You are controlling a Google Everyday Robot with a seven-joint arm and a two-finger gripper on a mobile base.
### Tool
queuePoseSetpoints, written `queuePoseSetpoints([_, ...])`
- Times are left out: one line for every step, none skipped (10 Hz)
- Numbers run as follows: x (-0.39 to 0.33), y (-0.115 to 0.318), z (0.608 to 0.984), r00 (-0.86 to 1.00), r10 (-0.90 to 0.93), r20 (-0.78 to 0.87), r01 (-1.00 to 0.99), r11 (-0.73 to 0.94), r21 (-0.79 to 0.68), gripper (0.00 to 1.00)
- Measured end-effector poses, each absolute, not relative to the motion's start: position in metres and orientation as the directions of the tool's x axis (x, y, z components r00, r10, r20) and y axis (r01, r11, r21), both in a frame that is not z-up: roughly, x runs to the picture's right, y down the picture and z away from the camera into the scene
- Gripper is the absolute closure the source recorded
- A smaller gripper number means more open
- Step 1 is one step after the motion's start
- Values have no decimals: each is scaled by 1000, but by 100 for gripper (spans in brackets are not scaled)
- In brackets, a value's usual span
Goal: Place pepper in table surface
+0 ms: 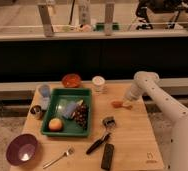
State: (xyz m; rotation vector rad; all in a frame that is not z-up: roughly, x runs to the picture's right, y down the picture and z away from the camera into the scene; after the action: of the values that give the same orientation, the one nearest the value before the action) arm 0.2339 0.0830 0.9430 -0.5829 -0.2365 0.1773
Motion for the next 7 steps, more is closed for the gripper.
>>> queuePoseSetpoints([234,84,943,956,231,181,-91,821,-563,20])
queuePoseSetpoints([231,84,944,952,223,209,-70,824,-562,20])
queuePoseSetpoints([231,84,944,952,216,215,-60,823,-564,20])
queuePoseSetpoints([230,85,945,955,210,211,-54,820,-570,20])
queuePoseSetpoints([228,85,945,956,205,209,-49,817,-574,20])
queuePoseSetpoints([227,85,945,956,204,210,-49,817,-574,20])
queuePoseSetpoints([228,85,945,956,205,208,-50,817,-575,20])
